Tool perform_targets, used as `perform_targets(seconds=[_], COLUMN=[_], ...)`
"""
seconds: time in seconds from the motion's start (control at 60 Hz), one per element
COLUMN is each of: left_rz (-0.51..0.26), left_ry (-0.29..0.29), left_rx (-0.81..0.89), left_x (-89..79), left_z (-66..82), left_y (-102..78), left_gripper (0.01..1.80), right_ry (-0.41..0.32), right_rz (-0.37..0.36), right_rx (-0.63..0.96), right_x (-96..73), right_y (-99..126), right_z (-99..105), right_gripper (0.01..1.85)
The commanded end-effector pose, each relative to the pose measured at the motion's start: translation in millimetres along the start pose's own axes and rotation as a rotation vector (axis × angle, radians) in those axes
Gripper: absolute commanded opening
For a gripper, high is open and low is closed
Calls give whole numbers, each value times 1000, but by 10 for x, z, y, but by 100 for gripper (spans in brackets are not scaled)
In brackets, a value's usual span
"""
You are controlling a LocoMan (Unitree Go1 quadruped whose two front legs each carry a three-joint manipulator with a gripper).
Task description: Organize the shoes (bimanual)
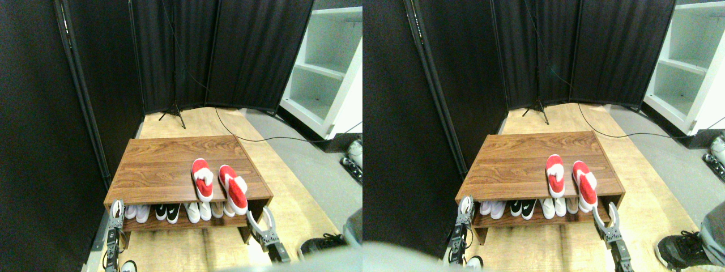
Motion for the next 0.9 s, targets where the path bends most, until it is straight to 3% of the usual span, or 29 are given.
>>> perform_targets(seconds=[0.017, 0.217, 0.367, 0.45, 0.633, 0.9], left_rz=[-45, -44, -47, -50, -51, -61], left_ry=[11, -3, -11, -11, -24, -33], left_rx=[11, 7, 12, 19, 9, 27], left_x=[41, 25, 13, 3, -15, -34], left_z=[-24, -14, -1, 5, 11, 25], left_y=[-61, -68, -62, -60, -76, -88], left_gripper=[4, 4, 5, 5, 5, 7], right_ry=[-3, 48, 72, 91, 95, 115], right_rz=[13, -15, -24, -25, -56, -108], right_rx=[-48, -35, -31, 69, 34, 115], right_x=[136, 339, 497, 594, 726, 955], right_y=[20, -86, -138, -165, -237, -330], right_z=[-34, -87, -112, -132, -146, -226], right_gripper=[124, 144, 143, 140, 142, 134])
